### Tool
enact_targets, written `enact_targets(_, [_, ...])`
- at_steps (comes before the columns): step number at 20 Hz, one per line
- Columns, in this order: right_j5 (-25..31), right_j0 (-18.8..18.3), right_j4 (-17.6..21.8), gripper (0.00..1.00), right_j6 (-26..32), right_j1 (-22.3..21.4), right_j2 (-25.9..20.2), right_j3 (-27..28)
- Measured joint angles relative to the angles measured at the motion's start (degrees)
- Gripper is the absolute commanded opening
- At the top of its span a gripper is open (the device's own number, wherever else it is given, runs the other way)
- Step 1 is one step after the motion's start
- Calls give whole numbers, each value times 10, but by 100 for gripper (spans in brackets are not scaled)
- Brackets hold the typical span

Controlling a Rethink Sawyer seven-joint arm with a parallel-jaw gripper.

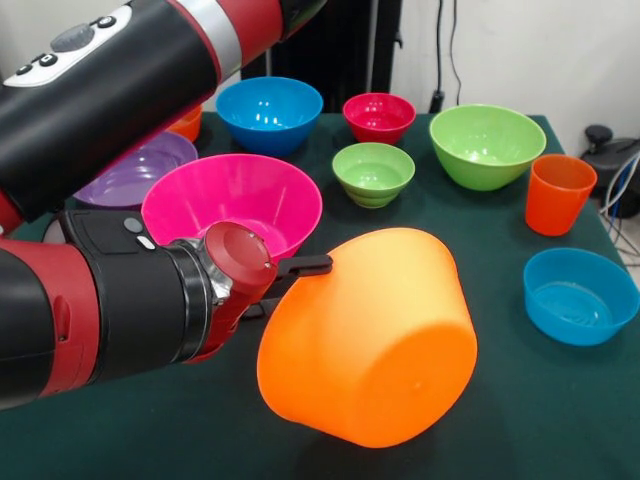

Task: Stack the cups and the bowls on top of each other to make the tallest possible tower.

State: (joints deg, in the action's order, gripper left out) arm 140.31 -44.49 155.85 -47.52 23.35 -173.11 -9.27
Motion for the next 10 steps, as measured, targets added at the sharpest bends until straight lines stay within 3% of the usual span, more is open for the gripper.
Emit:
enact_targets(8, [2,-1,2,100,0,1,0,0])
enact_targets(9, [4,-1,2,0,0,2,0,0])
enact_targets(10, [5,-1,2,0,0,1,0,0])
